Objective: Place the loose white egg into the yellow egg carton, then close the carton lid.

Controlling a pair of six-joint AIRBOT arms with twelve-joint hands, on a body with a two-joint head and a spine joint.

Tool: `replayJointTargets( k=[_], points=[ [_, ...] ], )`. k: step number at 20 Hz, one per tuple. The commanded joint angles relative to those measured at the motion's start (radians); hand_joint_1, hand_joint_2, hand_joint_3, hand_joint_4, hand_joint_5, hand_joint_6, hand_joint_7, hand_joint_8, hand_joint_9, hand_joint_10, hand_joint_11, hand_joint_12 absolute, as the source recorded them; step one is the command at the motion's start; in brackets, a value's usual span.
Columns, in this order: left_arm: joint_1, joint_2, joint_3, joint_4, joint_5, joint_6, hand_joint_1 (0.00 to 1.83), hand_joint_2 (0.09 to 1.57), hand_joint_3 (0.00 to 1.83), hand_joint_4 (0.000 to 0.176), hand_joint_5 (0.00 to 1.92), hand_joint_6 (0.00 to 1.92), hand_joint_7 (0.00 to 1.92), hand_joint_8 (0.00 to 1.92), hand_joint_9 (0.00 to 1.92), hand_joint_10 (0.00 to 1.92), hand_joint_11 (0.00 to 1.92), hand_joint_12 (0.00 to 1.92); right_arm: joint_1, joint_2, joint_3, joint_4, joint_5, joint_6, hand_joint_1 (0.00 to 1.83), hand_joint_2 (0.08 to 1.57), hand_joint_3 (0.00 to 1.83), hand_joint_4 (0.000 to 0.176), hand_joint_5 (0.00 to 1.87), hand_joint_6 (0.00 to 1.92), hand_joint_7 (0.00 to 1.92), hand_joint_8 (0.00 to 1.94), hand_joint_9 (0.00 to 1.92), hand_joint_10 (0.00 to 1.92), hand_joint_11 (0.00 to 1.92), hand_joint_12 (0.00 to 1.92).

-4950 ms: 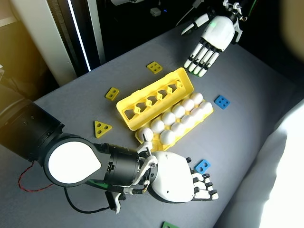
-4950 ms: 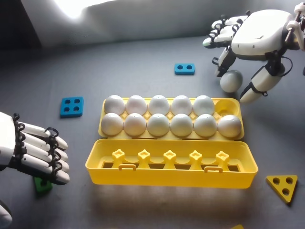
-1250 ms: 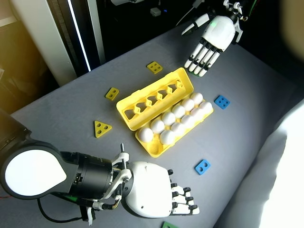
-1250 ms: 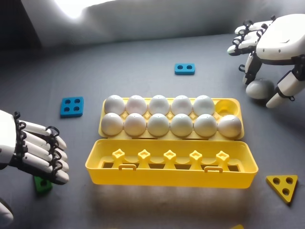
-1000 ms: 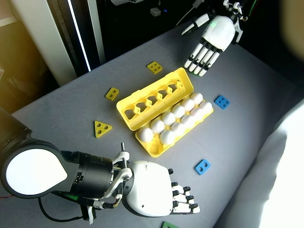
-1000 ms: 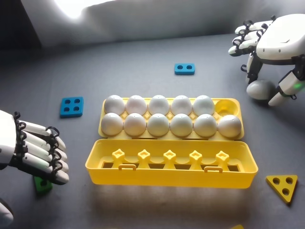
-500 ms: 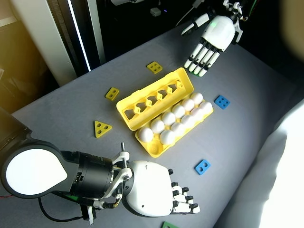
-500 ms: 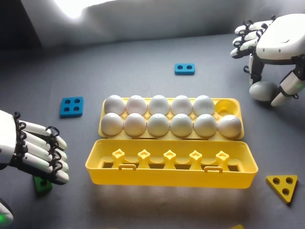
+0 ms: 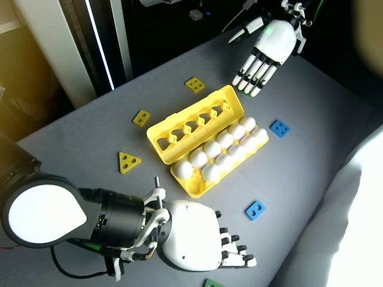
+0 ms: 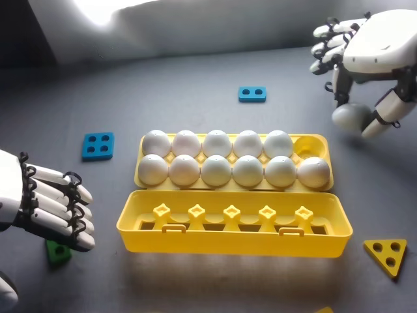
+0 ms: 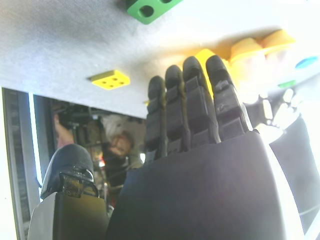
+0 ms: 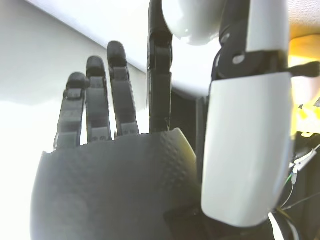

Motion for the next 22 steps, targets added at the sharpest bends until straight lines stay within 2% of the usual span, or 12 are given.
replayJointTargets(
  k=[1, 4, 6, 10, 14, 15, 19, 20, 22],
  points=[
    [-0.006, 0.015, 0.003, -0.059, -0.05, -0.007, 0.0, 1.15, 0.0, 0.0, 0.29, 0.0, 0.3, 0.0, 0.24, 0.0, 0.0, 0.39, 0.019, 0.019, -0.001, 0.061, 0.033, 0.001, 1.11, 0.98, 0.0, 0.176, 1.34, 0.34, 0.41, 0.01, 0.19, 0.01, 0.0, 0.0],
    [-0.006, 0.016, 0.002, -0.059, -0.05, -0.007, 0.0, 1.15, 0.0, 0.0, 0.3, 0.0, 0.31, 0.0, 0.25, 0.0, 0.0, 0.41, 0.031, 0.032, -0.033, 0.189, 0.032, -0.01, 1.11, 0.98, 0.0, 0.176, 1.34, 0.34, 0.41, 0.01, 0.21, 0.01, 0.0, 0.0],
    [-0.006, 0.016, 0.001, -0.059, -0.05, -0.007, 0.0, 1.15, 0.0, 0.0, 0.3, 0.0, 0.31, 0.0, 0.26, 0.0, 0.0, 0.43, 0.031, 0.058, -0.096, 0.337, 0.049, -0.12, 1.11, 0.98, 0.0, 0.176, 1.34, 0.34, 0.41, 0.0, 0.2, 0.01, 0.0, 0.0],
    [-0.006, 0.015, 0.001, -0.059, -0.05, -0.007, 0.0, 1.15, 0.0, 0.0, 0.29, 0.0, 0.29, 0.0, 0.24, 0.0, 0.0, 0.38, 0.031, 0.102, -0.2, 0.519, 0.082, -0.216, 1.1, 0.98, 0.0, 0.176, 1.32, 0.38, 0.32, 0.0, 0.2, 0.0, 0.0, 0.0],
    [-0.006, 0.015, 0.002, -0.059, -0.05, -0.007, 0.0, 1.14, 0.0, 0.0, 0.28, 0.0, 0.29, 0.0, 0.23, 0.0, 0.0, 0.36, 0.025, 0.139, -0.282, 0.695, 0.086, -0.344, 1.11, 0.98, 0.0, 0.176, 1.32, 0.39, 0.32, 0.0, 0.21, 0.0, 0.0, 0.0],
    [-0.006, 0.015, 0.002, -0.059, -0.05, -0.007, 0.0, 1.14, 0.0, 0.0, 0.28, 0.0, 0.28, 0.0, 0.22, 0.0, 0.0, 0.36, 0.019, 0.142, -0.291, 0.717, 0.086, -0.356, 1.11, 0.98, 0.0, 0.176, 1.32, 0.38, 0.33, 0.0, 0.2, 0.0, 0.0, 0.0],
    [-0.005, 0.016, 0.001, -0.059, -0.05, -0.007, 0.0, 1.15, 0.0, 0.0, 0.28, 0.0, 0.29, 0.0, 0.23, 0.0, 0.0, 0.36, -0.032, 0.152, -0.319, 0.944, 0.115, -0.55, 1.11, 0.98, 0.0, 0.176, 1.32, 0.38, 0.32, 0.0, 0.2, 0.0, 0.0, 0.0],
    [-0.005, 0.017, 0.0, -0.059, -0.05, -0.007, 0.0, 1.16, 0.0, 0.0, 0.28, 0.0, 0.29, 0.0, 0.23, 0.0, 0.0, 0.36, -0.053, 0.157, -0.328, 0.984, 0.139, -0.571, 1.11, 0.98, 0.0, 0.176, 1.32, 0.38, 0.32, 0.0, 0.21, 0.01, 0.0, 0.0],
    [-0.005, 0.016, 0.0, -0.059, -0.05, -0.007, 0.0, 1.16, 0.0, 0.0, 0.27, 0.0, 0.28, 0.0, 0.22, 0.0, 0.0, 0.32, -0.079, 0.164, -0.345, 0.99, 0.163, -0.574, 1.1, 0.98, 0.0, 0.176, 1.32, 0.38, 0.33, 0.0, 0.2, 0.0, 0.0, 0.0]
  ],
)
